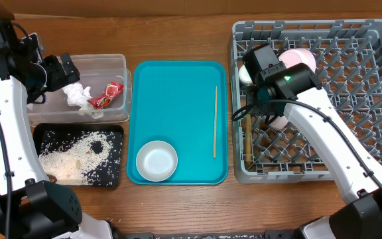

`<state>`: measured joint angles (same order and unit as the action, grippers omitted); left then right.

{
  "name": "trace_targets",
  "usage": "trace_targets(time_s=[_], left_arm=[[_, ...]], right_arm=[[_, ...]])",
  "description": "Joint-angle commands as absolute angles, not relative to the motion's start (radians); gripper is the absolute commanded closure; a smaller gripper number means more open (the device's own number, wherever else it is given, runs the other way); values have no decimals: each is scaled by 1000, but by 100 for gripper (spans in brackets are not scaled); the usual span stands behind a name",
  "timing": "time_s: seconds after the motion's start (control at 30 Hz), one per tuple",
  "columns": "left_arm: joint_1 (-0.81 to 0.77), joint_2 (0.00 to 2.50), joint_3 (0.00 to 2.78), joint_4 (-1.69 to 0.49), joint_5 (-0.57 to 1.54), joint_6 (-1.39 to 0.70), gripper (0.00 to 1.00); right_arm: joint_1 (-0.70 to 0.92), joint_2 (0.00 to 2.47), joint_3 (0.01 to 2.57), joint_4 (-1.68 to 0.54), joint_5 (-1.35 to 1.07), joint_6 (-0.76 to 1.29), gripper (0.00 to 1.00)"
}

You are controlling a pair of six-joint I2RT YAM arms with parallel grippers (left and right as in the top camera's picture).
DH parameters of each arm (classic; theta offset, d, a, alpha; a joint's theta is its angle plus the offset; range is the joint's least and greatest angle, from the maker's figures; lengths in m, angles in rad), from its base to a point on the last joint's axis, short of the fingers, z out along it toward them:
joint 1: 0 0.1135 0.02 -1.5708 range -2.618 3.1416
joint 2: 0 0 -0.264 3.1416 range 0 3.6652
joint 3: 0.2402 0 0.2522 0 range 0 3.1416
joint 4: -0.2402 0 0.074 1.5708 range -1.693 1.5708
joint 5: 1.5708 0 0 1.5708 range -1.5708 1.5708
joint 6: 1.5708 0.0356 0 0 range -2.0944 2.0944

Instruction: Sort waste into correct bins and load items into the dishwasher

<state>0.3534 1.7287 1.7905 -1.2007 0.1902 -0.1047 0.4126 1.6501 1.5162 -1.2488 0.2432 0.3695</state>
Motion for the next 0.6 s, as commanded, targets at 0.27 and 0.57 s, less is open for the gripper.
trace_targets(time_s=[0.27, 0.57], left_arm=[[353, 1713, 1816, -1200, 199, -112, 0], [353, 1713, 1816, -1200, 199, -112, 0]], right_arm=[[408, 1618, 1531, -1211, 113, 366, 88], [447, 1630, 1470, -1042, -148, 367, 83]])
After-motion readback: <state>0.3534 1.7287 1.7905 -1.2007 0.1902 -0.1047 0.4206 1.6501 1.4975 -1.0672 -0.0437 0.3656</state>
